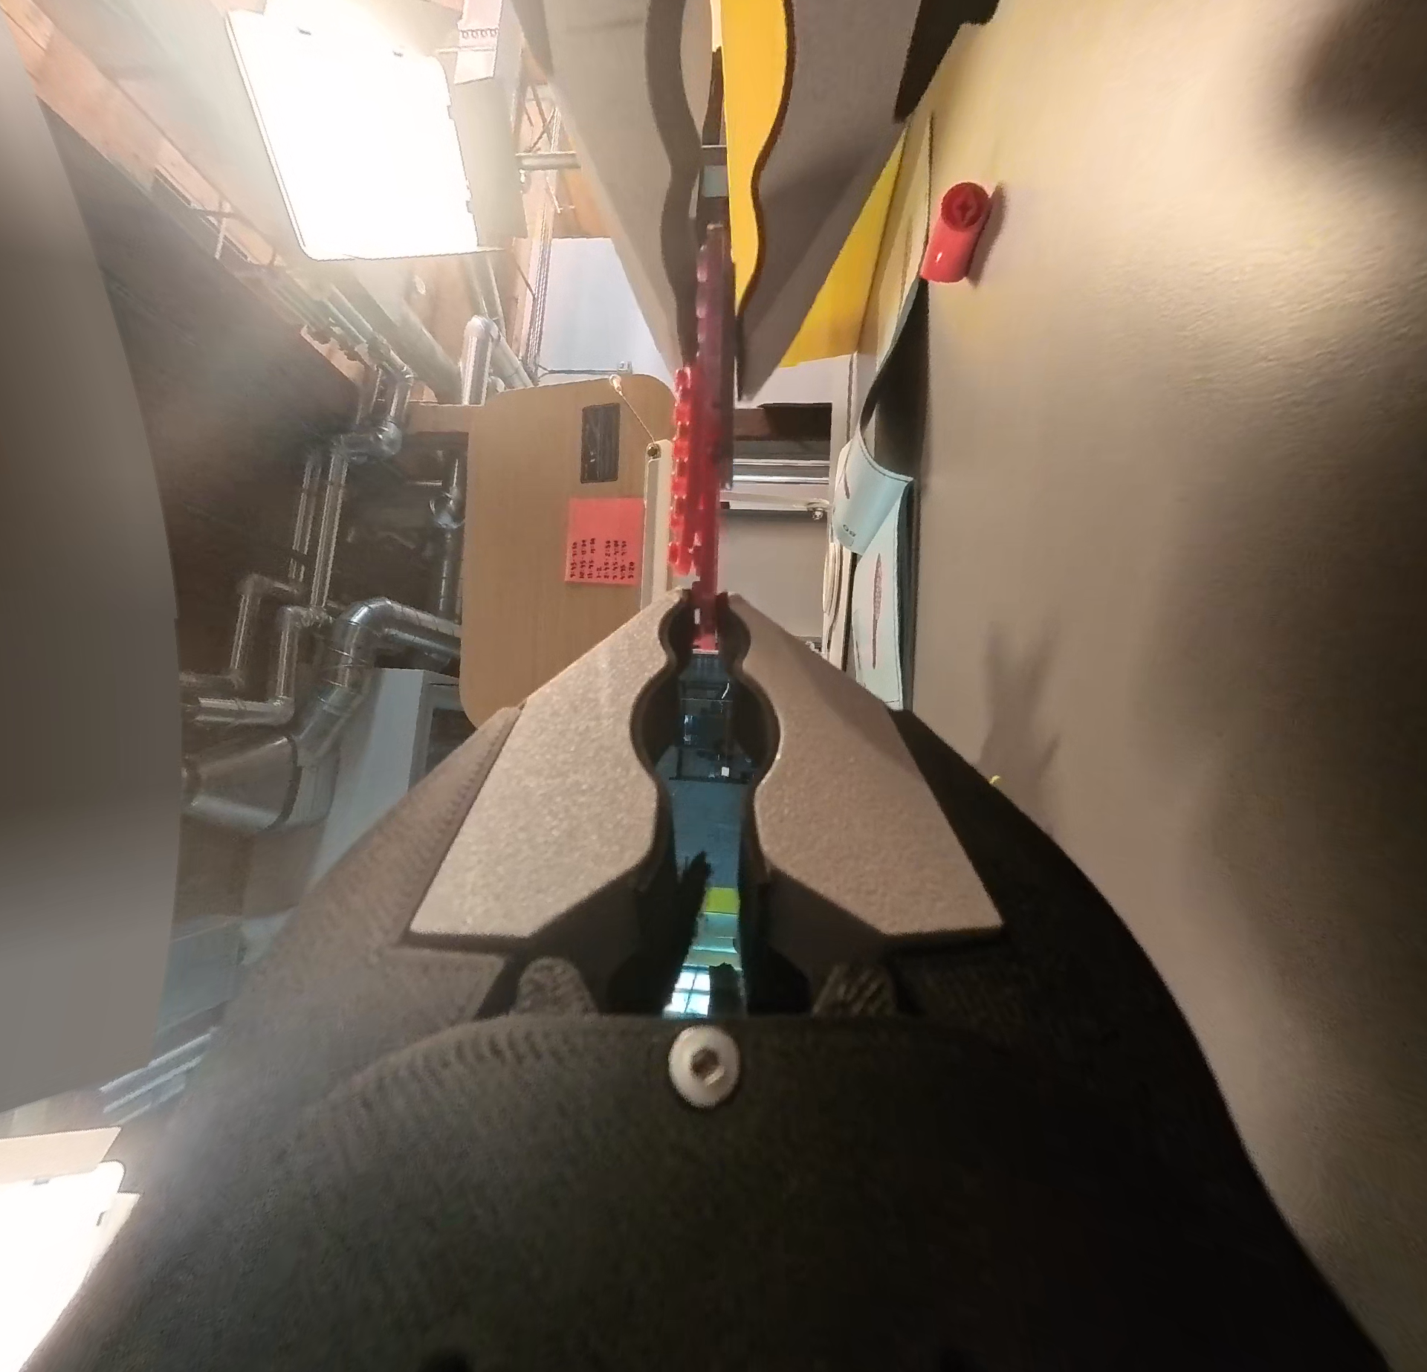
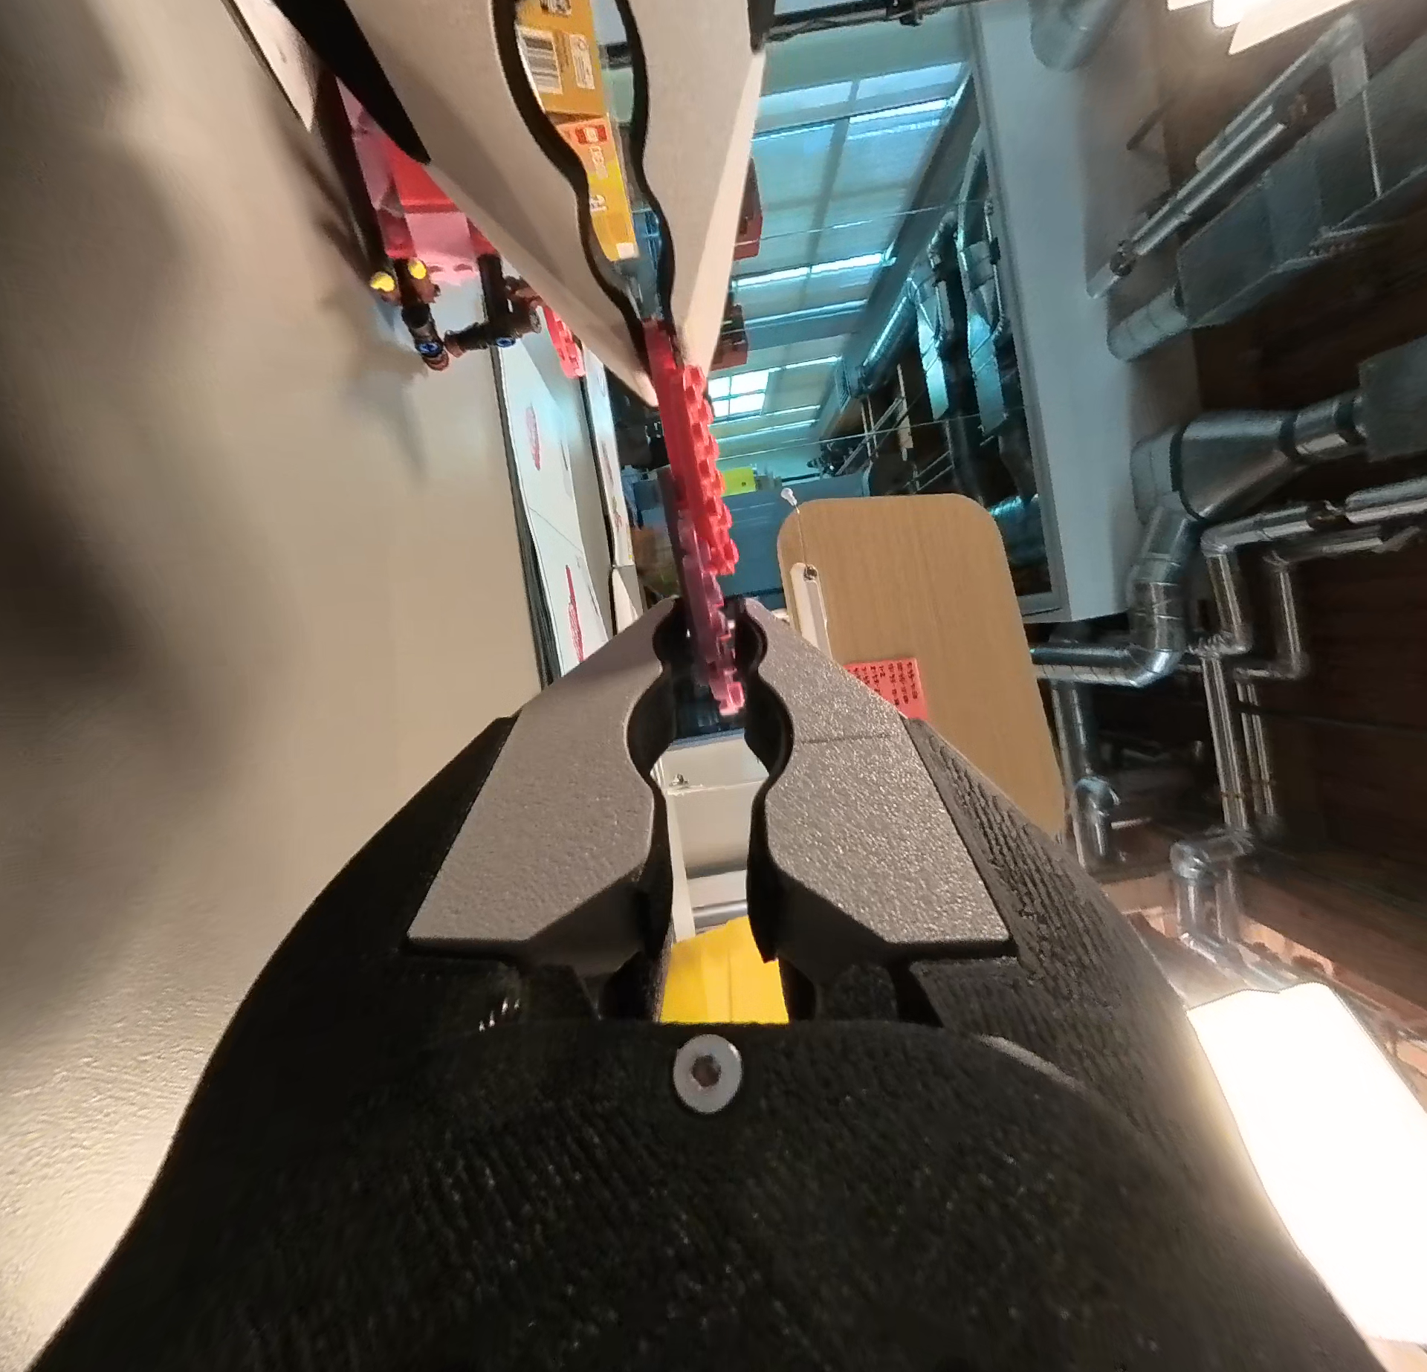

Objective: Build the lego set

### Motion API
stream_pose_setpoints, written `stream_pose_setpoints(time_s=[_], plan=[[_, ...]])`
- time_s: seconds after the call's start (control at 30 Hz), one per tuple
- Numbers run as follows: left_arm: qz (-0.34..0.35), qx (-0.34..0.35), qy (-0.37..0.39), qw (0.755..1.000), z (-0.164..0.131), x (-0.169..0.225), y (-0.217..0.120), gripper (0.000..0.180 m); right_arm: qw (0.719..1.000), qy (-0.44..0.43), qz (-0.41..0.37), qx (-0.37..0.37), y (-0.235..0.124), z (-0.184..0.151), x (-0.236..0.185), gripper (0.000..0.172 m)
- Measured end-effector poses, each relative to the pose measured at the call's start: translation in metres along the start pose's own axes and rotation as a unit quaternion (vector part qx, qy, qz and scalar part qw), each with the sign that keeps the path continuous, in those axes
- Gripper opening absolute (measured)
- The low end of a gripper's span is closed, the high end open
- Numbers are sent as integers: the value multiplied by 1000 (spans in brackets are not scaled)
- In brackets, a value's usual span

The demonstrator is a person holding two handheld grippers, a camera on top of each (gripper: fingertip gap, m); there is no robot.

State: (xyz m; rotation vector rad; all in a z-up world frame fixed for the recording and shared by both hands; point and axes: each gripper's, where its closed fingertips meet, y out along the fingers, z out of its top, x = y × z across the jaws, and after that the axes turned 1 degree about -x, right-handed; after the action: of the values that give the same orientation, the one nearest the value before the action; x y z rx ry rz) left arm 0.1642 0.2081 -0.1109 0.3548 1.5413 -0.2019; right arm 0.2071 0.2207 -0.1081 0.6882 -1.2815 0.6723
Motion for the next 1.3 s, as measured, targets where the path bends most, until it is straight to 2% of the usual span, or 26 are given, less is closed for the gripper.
stream_pose_setpoints(time_s=[0.3,0.47,0.6,0.8,1.03,1.3], plan=[[-9,0,-19,1000,-2,0,0,5,1000,-7,13,-14,1,-4,-5,7],[-47,11,-50,998,3,6,-1,41,1000,7,17,-16,0,-4,-4,5],[-26,38,-25,999,12,0,-6,52,999,8,24,-25,1,-6,-5,5],[-8,33,56,998,25,5,-4,42,999,-12,29,-24,1,-2,-9,5],[-7,48,53,997,31,6,-6,17,999,-21,35,-20,0,2,-12,5],[-14,57,42,997,34,5,-9,8,999,-16,39,-17,0,3,-13,5]])
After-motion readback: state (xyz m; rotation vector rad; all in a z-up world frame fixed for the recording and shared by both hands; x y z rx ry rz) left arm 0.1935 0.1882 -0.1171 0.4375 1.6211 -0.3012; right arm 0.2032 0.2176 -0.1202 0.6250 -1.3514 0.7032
